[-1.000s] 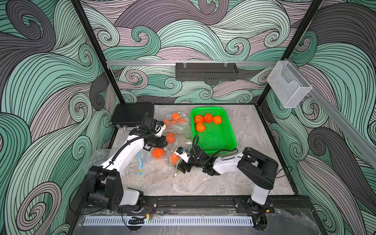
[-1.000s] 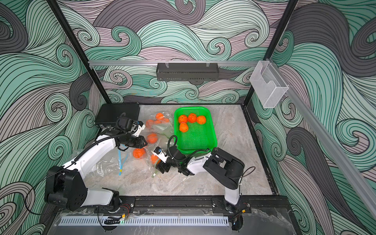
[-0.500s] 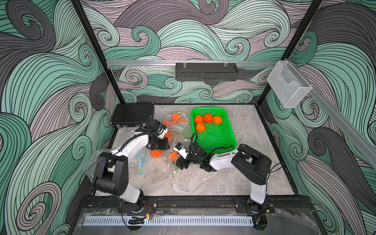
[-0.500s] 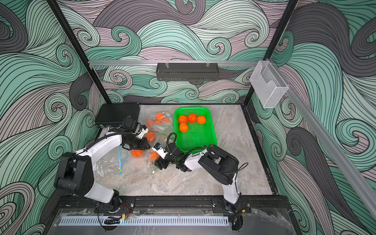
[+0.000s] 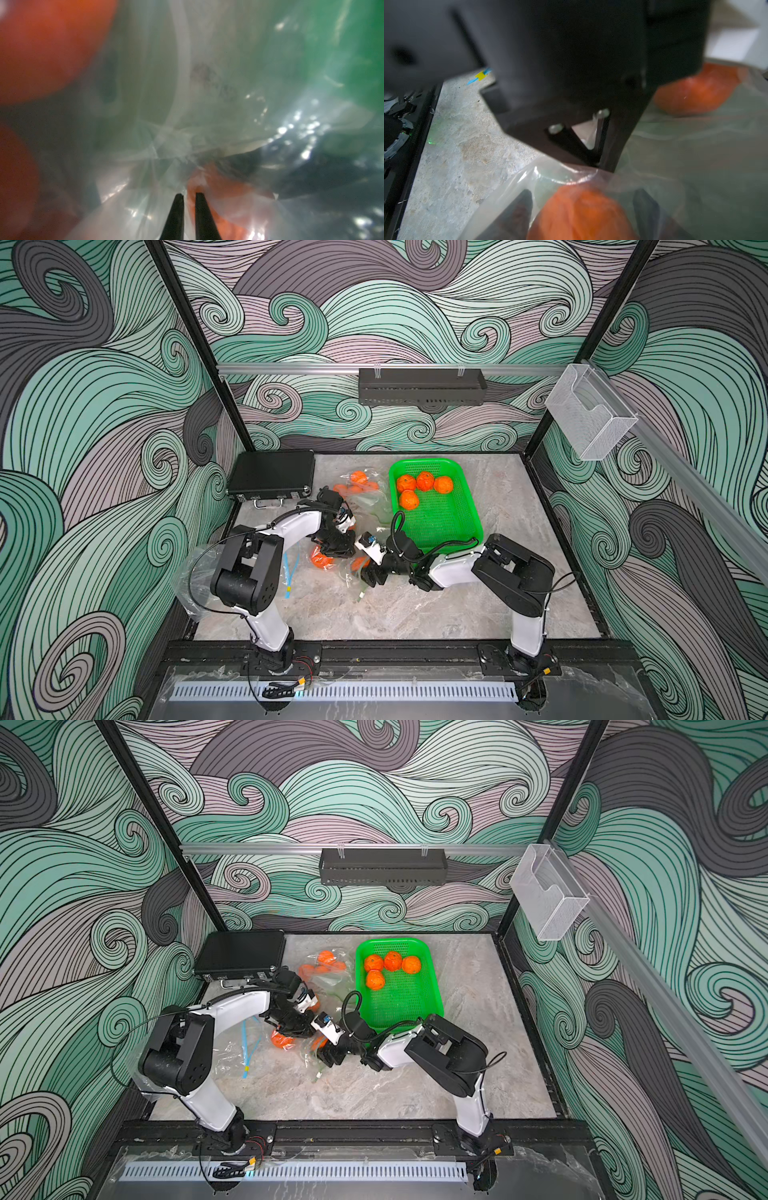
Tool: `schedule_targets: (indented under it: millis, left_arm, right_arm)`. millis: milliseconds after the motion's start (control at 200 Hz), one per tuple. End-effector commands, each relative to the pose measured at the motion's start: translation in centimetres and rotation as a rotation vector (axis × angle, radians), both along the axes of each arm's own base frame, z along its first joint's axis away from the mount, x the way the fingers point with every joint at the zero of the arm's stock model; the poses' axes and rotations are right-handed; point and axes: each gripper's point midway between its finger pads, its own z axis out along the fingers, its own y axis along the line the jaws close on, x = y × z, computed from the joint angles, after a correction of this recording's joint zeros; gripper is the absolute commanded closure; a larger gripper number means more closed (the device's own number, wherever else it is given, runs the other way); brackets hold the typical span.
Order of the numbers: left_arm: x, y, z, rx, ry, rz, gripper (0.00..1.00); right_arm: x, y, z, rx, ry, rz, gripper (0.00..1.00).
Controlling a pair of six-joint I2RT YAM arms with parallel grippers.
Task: Open the zip-top bag and take out the orange
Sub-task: Pick up the orange from the zipper food storage bag.
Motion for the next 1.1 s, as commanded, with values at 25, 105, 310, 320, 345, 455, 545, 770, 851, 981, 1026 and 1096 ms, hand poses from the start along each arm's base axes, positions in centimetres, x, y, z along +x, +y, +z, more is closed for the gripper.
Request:
schedule_targets:
  millis: [25, 105, 310, 320, 345, 455, 545, 770, 851, 981, 1026, 1096]
  left_arm:
    - [-0.8, -0.2, 0.8, 0.005, 0.034, -0.033, 0.88]
    - [-0.6, 0.4, 0.9, 0.047, 0.011, -0.029, 0.88]
    - [0.1, 1.9, 1.4, 0.127, -0.049, -0.016, 0.88]
    - [0.1, 1.9, 1.5, 0.127, -0.051, -0.017, 0.88]
    - [0.1, 1.9, 1.6, 0.129, -0.054, -0.016, 0.88]
    - [0.2, 2.3, 1.6, 0.150, -0.059, -0.016, 0.88]
    - [0.2, 2.2, 1.8, 0.144, -0.061, -0.017, 0.88]
    - [0.2, 2.4, 1.7, 0.158, -0.059, -0.016, 0.88]
    - [0.2, 2.4, 1.6, 0.161, -0.060, -0.017, 0.88]
    - [0.1, 2.3, 1.7, 0.159, -0.062, -0.019, 0.88]
    - [0.1, 2.2, 1.7, 0.153, -0.061, -0.020, 0.88]
    - [0.1, 2.2, 1.7, 0.149, -0.061, -0.019, 0.88]
  right_arm:
    - [0.1, 0.6, 0.7, 0.028, 0.011, 0.018, 0.36]
    - [-0.3, 0.2, 0.9, 0.026, 0.023, 0.021, 0.45]
    - [-2.0, -2.1, 1.1, 0.017, 0.054, 0.011, 0.43]
    - [-2.1, -2.2, 1.0, 0.015, 0.056, 0.012, 0.43]
    - [-2.3, -2.4, 0.7, 0.008, 0.063, 0.017, 0.43]
    - [-3.1, -3.2, -0.1, -0.013, 0.076, 0.033, 0.43]
    - [-3.5, -3.5, -0.3, -0.019, 0.087, 0.033, 0.43]
    - [-4.0, -3.6, -1.0, -0.036, 0.104, 0.053, 0.33]
    - [-4.3, -3.6, -1.2, -0.042, 0.113, 0.059, 0.30]
    - [-4.7, -3.6, -1.2, -0.051, 0.116, 0.074, 0.27]
    - [-4.8, -3.6, -1.4, -0.061, 0.116, 0.075, 0.26]
    - [-4.9, -3.8, -1.8, -0.079, 0.116, 0.072, 0.23]
